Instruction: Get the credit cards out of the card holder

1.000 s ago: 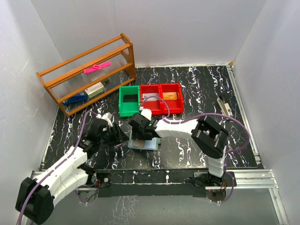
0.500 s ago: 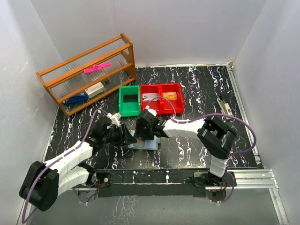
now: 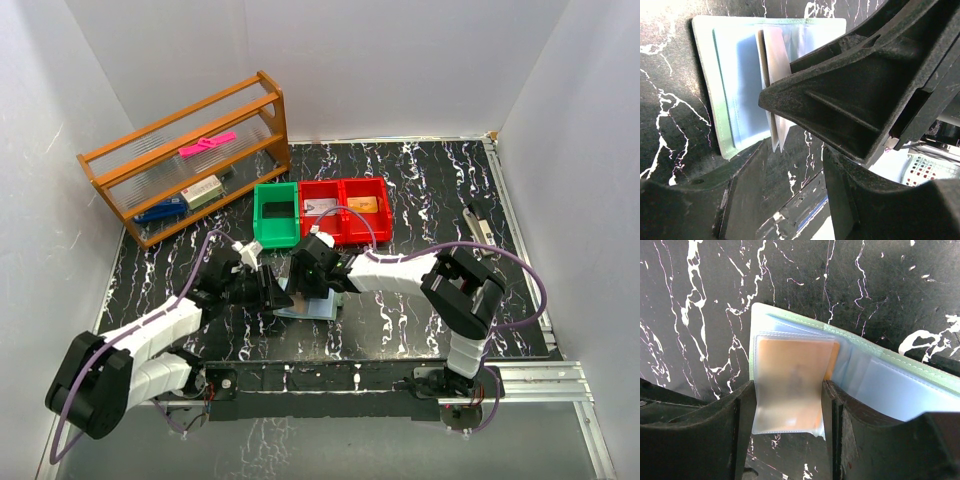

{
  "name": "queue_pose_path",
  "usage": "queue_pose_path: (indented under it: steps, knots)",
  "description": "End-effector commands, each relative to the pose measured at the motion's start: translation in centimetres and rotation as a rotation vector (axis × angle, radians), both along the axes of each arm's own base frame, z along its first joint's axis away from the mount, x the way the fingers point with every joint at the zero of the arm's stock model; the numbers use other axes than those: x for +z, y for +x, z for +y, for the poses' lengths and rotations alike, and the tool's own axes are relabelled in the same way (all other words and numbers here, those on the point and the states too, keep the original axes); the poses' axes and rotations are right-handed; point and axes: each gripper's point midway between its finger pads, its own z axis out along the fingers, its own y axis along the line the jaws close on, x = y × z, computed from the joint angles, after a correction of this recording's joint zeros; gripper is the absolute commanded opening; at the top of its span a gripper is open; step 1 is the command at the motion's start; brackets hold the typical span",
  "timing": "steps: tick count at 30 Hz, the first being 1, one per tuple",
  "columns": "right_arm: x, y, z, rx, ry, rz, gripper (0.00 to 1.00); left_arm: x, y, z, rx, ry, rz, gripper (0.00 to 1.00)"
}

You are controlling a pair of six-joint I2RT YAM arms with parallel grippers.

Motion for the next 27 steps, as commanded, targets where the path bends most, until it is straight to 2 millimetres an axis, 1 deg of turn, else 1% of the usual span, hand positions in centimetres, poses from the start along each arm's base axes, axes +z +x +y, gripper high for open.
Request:
queue_pose_path:
  steps: [1,4,7,11,12,15,18,21,24,27]
  knots:
    - [-3.1,-1.2,-2.0,-0.002,-0.097,0.056,0.5,2.2,1.6,0.1,0.024,0.019,-0.089,0.47]
    - [-3.0,-1.1,-2.0,-0.003,-0.094,0.055,0.5,3.0,2.0,0.5,0.049,0.032,-0.123,0.48]
    - [-3.0,-1.1,-2.0,-0.003,-0.093,0.053,0.5,3.3,1.8,0.1,0.032,0.002,-0.13,0.48]
    - [-3.0,-1.0,-2.1,-0.006,-0.093,0.052,0.5,2.8,1.3,-1.2,-0.019,-0.058,-0.086,0.48]
    - [-3.0,-1.0,-2.1,-0.006,-0.093,0.053,0.5,2.5,1.2,-1.4,-0.029,-0.065,-0.068,0.48]
    - [-3.0,-1.1,-2.1,-0.002,-0.091,0.056,0.5,2.4,1.1,-1.8,-0.038,-0.087,-0.066,0.48]
    - [-3.1,-1.1,-2.1,-0.001,-0.091,0.057,0.5,2.5,1.2,-1.8,-0.027,-0.087,-0.073,0.47]
    - [-3.2,-1.0,-2.0,-0.002,-0.088,0.059,0.5,2.9,1.8,-1.1,0.016,-0.043,-0.096,0.47]
    - [-3.2,-1.1,-2.0,0.001,-0.087,0.06,0.5,3.9,2.4,-0.4,0.05,-0.011,-0.144,0.48]
    - [-3.2,-1.1,-2.0,0.001,-0.087,0.06,0.5,4.8,2.6,-0.3,0.056,-0.011,-0.171,0.48]
